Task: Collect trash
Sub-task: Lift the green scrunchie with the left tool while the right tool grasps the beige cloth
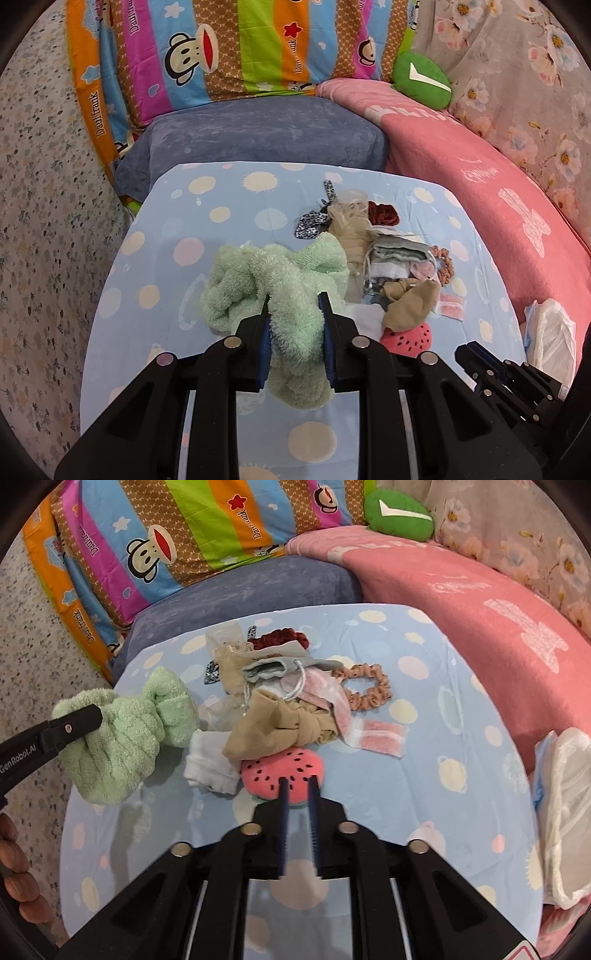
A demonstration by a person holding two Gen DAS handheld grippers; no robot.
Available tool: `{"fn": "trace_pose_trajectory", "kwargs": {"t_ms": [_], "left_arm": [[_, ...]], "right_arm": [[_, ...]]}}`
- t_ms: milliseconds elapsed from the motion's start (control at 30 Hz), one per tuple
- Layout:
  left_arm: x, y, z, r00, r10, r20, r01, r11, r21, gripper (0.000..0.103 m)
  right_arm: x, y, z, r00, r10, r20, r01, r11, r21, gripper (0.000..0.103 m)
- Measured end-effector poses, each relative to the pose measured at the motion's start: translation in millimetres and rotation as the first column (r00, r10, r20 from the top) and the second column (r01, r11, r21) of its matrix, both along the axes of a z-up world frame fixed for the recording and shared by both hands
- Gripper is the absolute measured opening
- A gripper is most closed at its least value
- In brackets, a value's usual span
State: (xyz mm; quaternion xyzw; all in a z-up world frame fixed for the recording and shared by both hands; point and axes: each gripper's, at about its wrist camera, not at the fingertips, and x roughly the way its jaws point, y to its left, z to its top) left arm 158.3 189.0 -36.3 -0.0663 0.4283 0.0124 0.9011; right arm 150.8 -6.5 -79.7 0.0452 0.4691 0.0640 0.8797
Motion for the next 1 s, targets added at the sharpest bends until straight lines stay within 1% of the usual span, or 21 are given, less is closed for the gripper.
{"fn": "trace_pose_trajectory", "kwargs": {"t_ms": [33,67,167,200,233,333,400,433,467,500,567,633,833,1000], "left_arm": [[1,4,1,1.0,0.005,0.001,-0.005,1.0,0.0,0.022],[1,6,2,1.0,0.009,0.003,-0.009,1.0,-0.002,0.022],[4,14,10,1.0,0.017,0.023,-0.017,1.0,-0.001,0.022],[4,15,12,0.999,0.019,0.029,-0.019,1.0,-0.001,0.021],[6,17,15,0.999,0.021,0.034,-0.021,1.0,-0.001,0.021],[10,17,21,0.999,0.015,0.049,-0.015,1.0,0.004,0.021],[12,16,22,0.999,0.007,0.052,-0.008,1.0,0.006,0.021],[13,14,23,0.999,0.003,0.052,-0.004,1.0,0.008,0.021],[13,13,23,0.999,0.001,0.052,-0.002,1.0,0.009,0.021],[14,13,24,0.999,-0.002,0.053,0.001,1.0,0.009,0.021],[14,10,25,0.998,-0.011,0.056,0.01,1.0,0.009,0.021],[13,5,28,0.998,-0.023,0.061,0.023,1.0,0.012,0.021],[11,-19,39,0.995,-0.06,0.079,0.059,0.998,0.012,0.021],[2,-53,55,0.987,-0.12,0.112,0.119,0.993,0.015,0.021]], "right_arm": [[3,2,-1,1.0,0.001,0.0,-0.001,1.0,0.015,0.031],[4,4,-1,1.0,0.0,0.002,0.0,1.0,0.021,0.034],[13,13,0,1.0,0.013,0.01,-0.013,1.0,0.022,0.037],[18,16,-1,1.0,0.015,0.01,-0.016,0.999,0.031,0.042],[22,17,-1,1.0,0.016,0.009,-0.017,0.999,0.04,0.045],[35,25,-4,1.0,0.021,0.004,-0.022,0.998,0.055,0.045],[44,32,-8,1.0,0.022,-0.003,-0.021,0.999,0.047,0.045],[48,34,-11,1.0,0.023,-0.014,-0.023,0.999,0.037,0.038],[52,37,-14,0.999,0.029,-0.028,-0.029,0.999,0.031,0.026],[54,39,-17,0.998,0.031,-0.046,-0.03,0.999,0.022,0.003],[52,40,-14,0.999,0.029,-0.042,-0.029,1.0,0.01,0.004],[46,40,-6,1.0,0.029,-0.012,-0.029,0.999,-0.034,0.004],[24,18,36,0.998,-0.004,0.067,0.009,0.998,-0.07,0.004],[4,-11,74,0.987,-0.055,0.15,0.073,0.99,-0.121,0.004]]}}
